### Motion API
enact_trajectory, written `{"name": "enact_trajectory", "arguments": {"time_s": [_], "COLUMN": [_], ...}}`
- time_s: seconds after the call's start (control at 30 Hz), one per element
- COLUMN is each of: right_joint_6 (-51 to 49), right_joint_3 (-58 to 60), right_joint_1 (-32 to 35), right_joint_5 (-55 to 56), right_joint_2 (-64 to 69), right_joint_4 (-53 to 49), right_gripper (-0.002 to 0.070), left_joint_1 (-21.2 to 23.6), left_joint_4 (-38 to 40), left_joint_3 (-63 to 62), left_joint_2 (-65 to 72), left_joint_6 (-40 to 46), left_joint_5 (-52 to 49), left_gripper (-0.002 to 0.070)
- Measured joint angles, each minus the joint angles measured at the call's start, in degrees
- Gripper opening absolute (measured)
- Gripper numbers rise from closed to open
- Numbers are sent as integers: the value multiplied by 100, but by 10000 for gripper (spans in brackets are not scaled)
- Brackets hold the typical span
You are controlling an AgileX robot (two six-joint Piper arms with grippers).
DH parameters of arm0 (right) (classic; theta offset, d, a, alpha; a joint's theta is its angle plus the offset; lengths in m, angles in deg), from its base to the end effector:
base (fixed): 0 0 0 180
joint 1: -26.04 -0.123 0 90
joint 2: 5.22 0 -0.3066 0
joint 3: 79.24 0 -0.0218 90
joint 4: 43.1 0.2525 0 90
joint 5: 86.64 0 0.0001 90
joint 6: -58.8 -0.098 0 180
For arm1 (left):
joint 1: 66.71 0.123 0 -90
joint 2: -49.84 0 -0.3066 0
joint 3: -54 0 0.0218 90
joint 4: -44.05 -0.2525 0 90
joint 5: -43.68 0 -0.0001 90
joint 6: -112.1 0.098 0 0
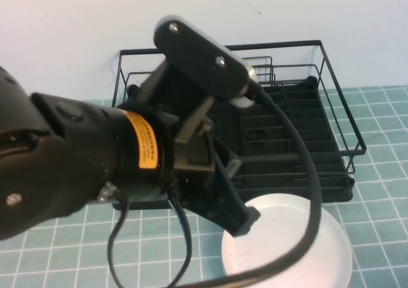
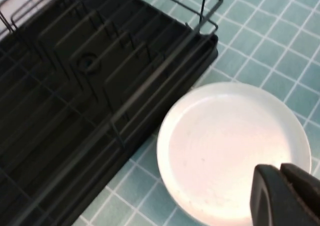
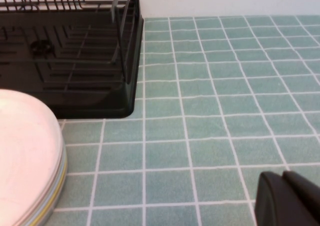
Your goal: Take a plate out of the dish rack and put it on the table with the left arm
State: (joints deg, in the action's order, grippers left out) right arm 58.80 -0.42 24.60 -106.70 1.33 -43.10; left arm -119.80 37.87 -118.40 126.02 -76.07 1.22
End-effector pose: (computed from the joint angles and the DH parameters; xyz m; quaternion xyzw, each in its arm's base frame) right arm 0.0397 0.0010 0.1739 -0.0100 0.7956 0.0076 0.6057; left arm 0.1585 -0.1991 0.4121 0.3578 0.8158 -0.1866 0.4142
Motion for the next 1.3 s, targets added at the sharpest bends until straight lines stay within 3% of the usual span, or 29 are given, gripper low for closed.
{"name": "enact_trajectory", "arguments": {"time_s": [0.3,0.5,0.63,0.77,1.13,1.3], "right_joint_6": [0,0,0,0,0,0], "right_joint_3": [0,0,0,0,0,0], "right_joint_1": [0,0,0,0,0,0], "right_joint_5": [0,0,0,0,0,0], "right_joint_2": [0,0,0,0,0,0], "right_joint_4": [0,0,0,0,0,0], "right_gripper": [-1,-1,-1,-1,-1,-1], "left_joint_1": [0,143,829,1719,4293,5022], "left_joint_4": [-140,-911,-965,-801,-760,-760], "left_joint_3": [273,1346,2673,3952,6664,7147], "left_joint_2": [-312,-1685,-2787,-3875,-6119,-6246], "left_joint_6": [57,-66,-243,-514,-1689,-1961], "left_joint_5": [22,2057,3770,4750,4874,4839], "left_gripper": [-2,-2,-2,-2,-2,-2]}}
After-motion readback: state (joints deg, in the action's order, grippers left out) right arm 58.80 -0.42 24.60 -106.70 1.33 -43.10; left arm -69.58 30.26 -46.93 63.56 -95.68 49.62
